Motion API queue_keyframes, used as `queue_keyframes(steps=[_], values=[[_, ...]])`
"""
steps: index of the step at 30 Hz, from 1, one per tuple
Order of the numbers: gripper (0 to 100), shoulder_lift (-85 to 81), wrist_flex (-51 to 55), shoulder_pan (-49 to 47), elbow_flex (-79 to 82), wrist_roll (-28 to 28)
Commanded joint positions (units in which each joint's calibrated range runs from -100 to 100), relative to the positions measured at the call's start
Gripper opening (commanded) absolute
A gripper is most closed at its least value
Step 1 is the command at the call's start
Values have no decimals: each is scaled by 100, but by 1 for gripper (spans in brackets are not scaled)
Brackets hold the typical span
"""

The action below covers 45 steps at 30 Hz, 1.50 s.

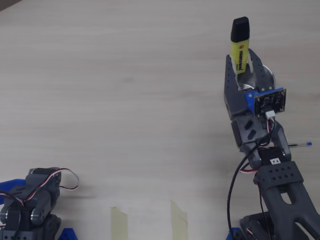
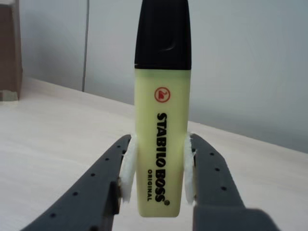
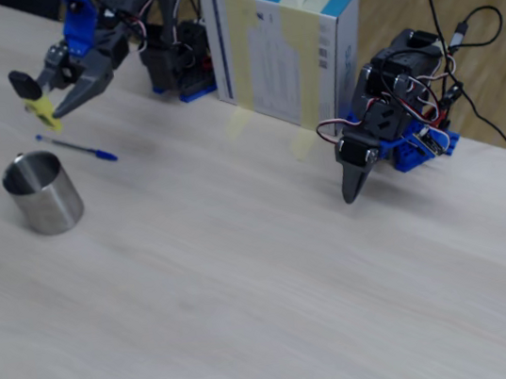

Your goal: Grab the yellow pen and put it in the silver cup.

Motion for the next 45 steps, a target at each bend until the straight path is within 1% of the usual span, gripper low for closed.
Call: queue_keyframes(steps=[1, 4, 8, 21, 26, 36, 45], values=[[2, -338, -589, 127, 142, 30], [2, -421, -1056, 235, 440, 14], [2, -504, -1336, 388, 766, -17], [2, -470, -1361, 1065, 820, -23], [2, -429, -1361, 1191, 811, -23], [2, 376, -1353, 1380, 314, -12], [2, 783, -1353, 1669, 287, -12]])
